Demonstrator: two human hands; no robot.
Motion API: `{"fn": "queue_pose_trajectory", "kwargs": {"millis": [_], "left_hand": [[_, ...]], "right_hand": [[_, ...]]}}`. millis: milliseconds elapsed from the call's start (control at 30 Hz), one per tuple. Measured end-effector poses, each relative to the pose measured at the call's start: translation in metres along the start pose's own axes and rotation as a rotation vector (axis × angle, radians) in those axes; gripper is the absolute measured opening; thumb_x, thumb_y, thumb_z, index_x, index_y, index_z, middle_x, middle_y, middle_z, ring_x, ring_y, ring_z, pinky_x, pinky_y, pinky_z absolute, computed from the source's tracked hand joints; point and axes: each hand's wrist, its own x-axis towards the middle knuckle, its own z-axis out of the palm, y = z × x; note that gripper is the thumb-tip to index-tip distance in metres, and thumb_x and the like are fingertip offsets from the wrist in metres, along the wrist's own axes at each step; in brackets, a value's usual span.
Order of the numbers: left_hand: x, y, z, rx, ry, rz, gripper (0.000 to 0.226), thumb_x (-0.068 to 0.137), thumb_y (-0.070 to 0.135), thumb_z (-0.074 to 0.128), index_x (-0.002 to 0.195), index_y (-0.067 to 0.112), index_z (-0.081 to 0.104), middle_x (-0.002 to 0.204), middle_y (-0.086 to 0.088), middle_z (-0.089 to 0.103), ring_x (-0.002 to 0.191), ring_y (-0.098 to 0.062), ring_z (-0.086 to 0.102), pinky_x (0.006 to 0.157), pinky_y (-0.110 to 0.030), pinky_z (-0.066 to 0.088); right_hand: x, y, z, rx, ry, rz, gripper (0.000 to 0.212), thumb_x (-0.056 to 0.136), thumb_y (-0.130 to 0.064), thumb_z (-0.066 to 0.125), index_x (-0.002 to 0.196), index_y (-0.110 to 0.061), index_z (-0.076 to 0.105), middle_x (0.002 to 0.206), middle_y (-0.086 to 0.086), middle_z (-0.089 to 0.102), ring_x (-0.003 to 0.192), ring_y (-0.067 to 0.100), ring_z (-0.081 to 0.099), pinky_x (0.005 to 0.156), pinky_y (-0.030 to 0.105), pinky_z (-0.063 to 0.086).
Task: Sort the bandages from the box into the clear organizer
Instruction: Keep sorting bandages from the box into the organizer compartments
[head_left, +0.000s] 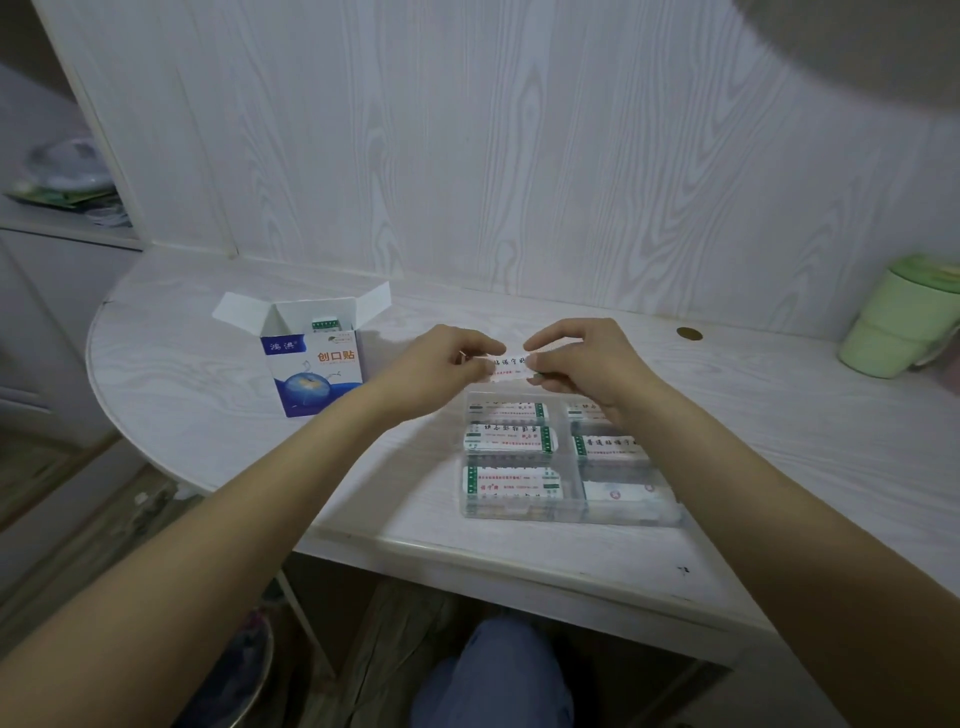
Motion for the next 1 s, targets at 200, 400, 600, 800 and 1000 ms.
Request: {"fn": "queue_pose_trajectory", "kwargs": {"millis": [200,400,600,800,1000], "left_hand": [[0.012,-0.007,0.008,0.176,0.043,-0.047,0.013,0.083,0.015,0.071,0.097,0.014,0.072,0.09,0.0,0.069,0.076,-0.009,0.056,0.059,-0.005,0.037],[0.021,-0.006,0.014,0.46,-0.038,-0.032,0.022,0.083,0.018,0.072,0.105,0.015,0.07,0.101,0.0,0.069,0.077,-0.009,0.051,0.072,-0.022,0.04],[0.02,-0.009,0.009,0.583,-0.037,-0.043,0.016,0.082,0.029,0.072,0.097,0.022,0.071,0.099,0.005,0.068,0.093,-0.016,0.059,0.075,-0.028,0.043],[0.022,-0.009,0.01,0.656,-0.117,-0.064,0.017,0.085,0.033,0.069,0.098,0.024,0.074,0.1,0.003,0.067,0.097,-0.019,0.058,0.076,-0.029,0.041],[0.021,-0.01,0.009,0.623,-0.112,-0.069,0.021,0.083,0.034,0.07,0.098,0.019,0.072,0.094,0.004,0.058,0.097,-0.02,0.057,0.083,-0.034,0.047]], "right_hand": [[0.004,0.01,-0.001,-0.409,0.053,-0.061,0.007,0.08,-0.005,0.074,0.076,-0.01,0.07,0.071,0.007,0.067,0.057,0.011,0.063,0.048,0.012,0.046],[0.01,0.019,0.01,-0.766,0.0,-0.141,0.007,0.083,-0.005,0.068,0.084,-0.011,0.069,0.086,0.009,0.065,0.073,0.02,0.063,0.066,0.028,0.054],[0.014,0.021,0.014,-0.974,-0.024,-0.166,0.013,0.085,-0.007,0.066,0.096,-0.009,0.071,0.099,0.012,0.067,0.088,0.028,0.064,0.079,0.039,0.055],[0.015,0.02,0.018,-1.094,-0.061,-0.132,0.014,0.085,-0.008,0.064,0.098,-0.006,0.068,0.096,0.011,0.068,0.086,0.027,0.064,0.073,0.035,0.055],[0.015,0.017,0.017,-1.068,-0.082,-0.13,0.014,0.084,-0.011,0.067,0.096,-0.005,0.071,0.096,0.01,0.069,0.09,0.025,0.064,0.078,0.038,0.055]]}}
